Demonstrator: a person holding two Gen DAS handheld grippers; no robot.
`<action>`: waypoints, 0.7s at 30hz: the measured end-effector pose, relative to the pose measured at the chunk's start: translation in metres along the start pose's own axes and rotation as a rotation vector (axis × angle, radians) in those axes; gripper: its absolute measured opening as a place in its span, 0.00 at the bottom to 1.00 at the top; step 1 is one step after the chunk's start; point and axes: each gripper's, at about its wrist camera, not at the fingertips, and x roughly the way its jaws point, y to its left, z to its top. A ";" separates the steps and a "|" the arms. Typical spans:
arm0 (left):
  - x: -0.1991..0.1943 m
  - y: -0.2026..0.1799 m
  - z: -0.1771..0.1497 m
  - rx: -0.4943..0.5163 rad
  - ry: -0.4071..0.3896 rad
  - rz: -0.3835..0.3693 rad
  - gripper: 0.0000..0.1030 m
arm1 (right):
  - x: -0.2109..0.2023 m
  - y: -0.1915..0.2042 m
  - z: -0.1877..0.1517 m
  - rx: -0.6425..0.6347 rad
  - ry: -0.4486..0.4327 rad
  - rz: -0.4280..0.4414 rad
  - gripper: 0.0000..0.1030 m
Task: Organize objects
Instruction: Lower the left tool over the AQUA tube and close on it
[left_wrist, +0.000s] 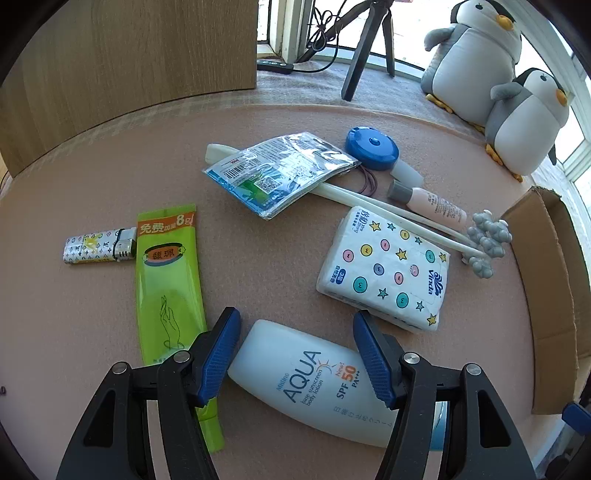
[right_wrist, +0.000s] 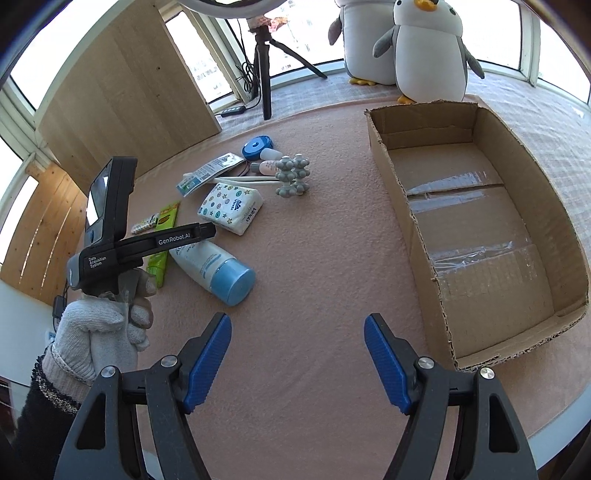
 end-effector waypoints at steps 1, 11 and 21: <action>0.000 -0.003 -0.003 0.007 -0.004 -0.003 0.65 | 0.000 0.000 0.000 0.000 -0.001 0.000 0.69; -0.010 -0.017 -0.035 0.078 -0.035 -0.017 0.65 | 0.007 -0.001 0.001 0.007 0.016 0.021 0.69; -0.032 -0.011 -0.057 0.057 -0.064 -0.029 0.66 | 0.021 0.007 0.002 -0.026 0.053 0.070 0.69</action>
